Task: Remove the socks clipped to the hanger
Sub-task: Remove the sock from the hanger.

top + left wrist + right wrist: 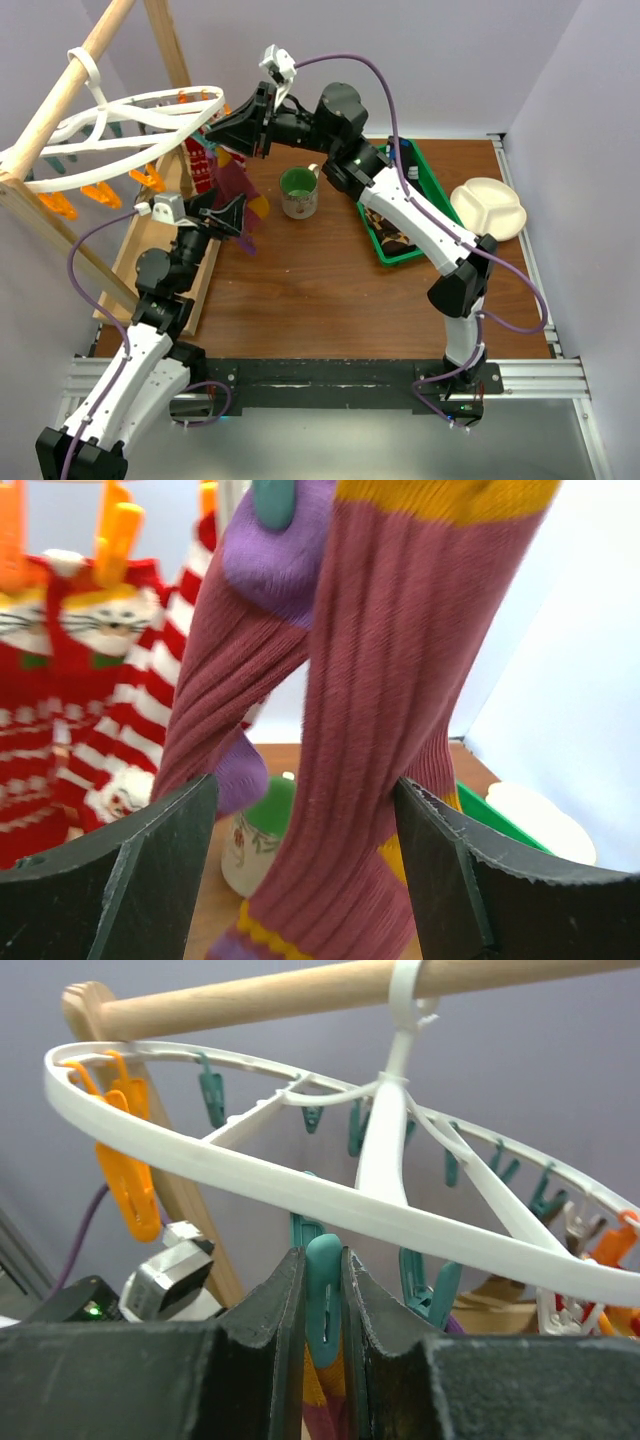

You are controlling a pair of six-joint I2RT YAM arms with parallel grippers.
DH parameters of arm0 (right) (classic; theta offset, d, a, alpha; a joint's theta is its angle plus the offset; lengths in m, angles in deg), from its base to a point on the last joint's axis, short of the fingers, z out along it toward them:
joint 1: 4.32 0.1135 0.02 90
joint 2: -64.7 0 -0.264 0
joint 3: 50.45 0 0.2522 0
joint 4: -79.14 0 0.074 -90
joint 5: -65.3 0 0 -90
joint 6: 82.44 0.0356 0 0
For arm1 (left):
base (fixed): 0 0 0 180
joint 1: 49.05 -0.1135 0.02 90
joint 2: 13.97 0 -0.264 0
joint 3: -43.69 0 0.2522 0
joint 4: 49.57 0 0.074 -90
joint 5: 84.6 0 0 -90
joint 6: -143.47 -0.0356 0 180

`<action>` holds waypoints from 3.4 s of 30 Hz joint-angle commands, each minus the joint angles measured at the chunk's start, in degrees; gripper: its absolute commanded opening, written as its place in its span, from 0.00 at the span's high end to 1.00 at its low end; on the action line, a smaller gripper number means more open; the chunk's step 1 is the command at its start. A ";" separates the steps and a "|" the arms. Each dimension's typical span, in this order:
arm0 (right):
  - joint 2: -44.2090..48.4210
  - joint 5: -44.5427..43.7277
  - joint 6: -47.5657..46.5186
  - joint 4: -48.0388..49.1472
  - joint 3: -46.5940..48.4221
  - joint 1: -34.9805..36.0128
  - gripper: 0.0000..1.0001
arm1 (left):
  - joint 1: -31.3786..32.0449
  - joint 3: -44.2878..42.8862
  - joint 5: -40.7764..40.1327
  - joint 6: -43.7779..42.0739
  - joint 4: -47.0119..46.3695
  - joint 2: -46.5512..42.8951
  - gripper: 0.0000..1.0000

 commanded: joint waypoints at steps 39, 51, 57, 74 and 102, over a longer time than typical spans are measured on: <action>7.34 -18.07 -3.61 1.16 -10.70 1.49 0.36 | -0.29 -0.14 6.85 7.09 -7.57 1.91 1.00; 9.82 -24.26 -8.62 -1.12 -14.42 1.85 0.30 | -0.21 0.04 7.81 7.88 -7.40 1.92 1.00; 5.95 -5.92 -4.61 0.68 -10.88 -4.27 0.34 | -0.21 -1.19 8.69 8.59 0.32 -1.42 1.00; -15.40 28.13 39.08 39.64 6.33 -8.97 0.30 | -0.29 -8.40 14.84 13.95 20.03 -4.50 1.00; -19.37 17.41 32.76 28.48 12.06 -1.14 0.36 | -0.29 -7.96 17.57 14.04 22.75 -7.22 1.00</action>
